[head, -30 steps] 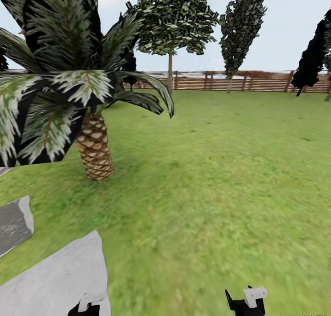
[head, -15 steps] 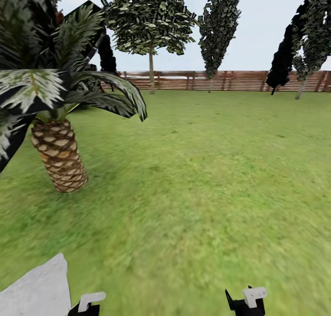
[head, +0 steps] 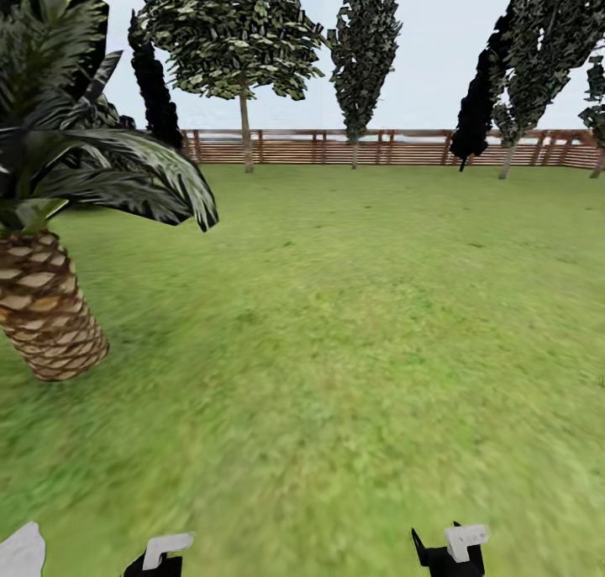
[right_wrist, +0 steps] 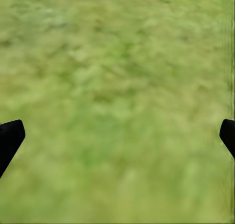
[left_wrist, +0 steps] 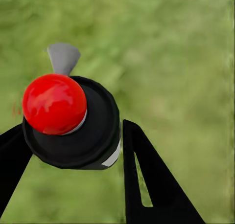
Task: Pick up the pesticide atomizer in the garden and spray insectifuge to fully cover both potted plants in the garden.
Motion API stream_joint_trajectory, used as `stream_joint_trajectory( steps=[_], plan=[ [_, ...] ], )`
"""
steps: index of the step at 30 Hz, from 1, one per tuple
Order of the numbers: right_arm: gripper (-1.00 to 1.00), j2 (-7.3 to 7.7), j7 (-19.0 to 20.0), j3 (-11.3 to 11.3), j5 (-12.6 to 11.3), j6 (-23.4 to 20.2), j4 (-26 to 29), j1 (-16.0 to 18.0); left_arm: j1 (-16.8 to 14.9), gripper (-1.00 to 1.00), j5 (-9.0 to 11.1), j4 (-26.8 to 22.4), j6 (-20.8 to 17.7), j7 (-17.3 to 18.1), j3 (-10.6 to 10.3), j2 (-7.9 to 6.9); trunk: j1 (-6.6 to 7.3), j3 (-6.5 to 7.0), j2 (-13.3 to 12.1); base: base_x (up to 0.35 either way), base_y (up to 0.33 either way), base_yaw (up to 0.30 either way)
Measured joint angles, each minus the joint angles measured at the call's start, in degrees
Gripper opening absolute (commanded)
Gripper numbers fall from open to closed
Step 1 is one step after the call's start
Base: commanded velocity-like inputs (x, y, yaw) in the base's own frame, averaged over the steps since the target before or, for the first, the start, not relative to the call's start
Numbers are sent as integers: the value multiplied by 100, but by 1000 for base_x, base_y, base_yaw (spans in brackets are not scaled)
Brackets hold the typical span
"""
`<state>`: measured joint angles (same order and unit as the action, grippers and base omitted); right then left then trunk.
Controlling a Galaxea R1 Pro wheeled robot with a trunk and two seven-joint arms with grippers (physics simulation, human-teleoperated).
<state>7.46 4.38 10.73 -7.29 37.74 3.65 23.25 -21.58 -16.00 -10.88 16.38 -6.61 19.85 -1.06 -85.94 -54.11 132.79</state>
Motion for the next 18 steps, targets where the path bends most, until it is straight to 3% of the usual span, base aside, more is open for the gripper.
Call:
stream_joint_trajectory(
  steps=[5,18],
  plan=[
    [100,0,0,2,0,0,0,0,0,-100,0,0,0,0,0,0,0,0,0,284,-205,-117],
    [100,9,0,-5,0,-1,-1,1,1,-100,0,-1,0,0,0,0,0,0,0,293,-185,-4]
  ],
)
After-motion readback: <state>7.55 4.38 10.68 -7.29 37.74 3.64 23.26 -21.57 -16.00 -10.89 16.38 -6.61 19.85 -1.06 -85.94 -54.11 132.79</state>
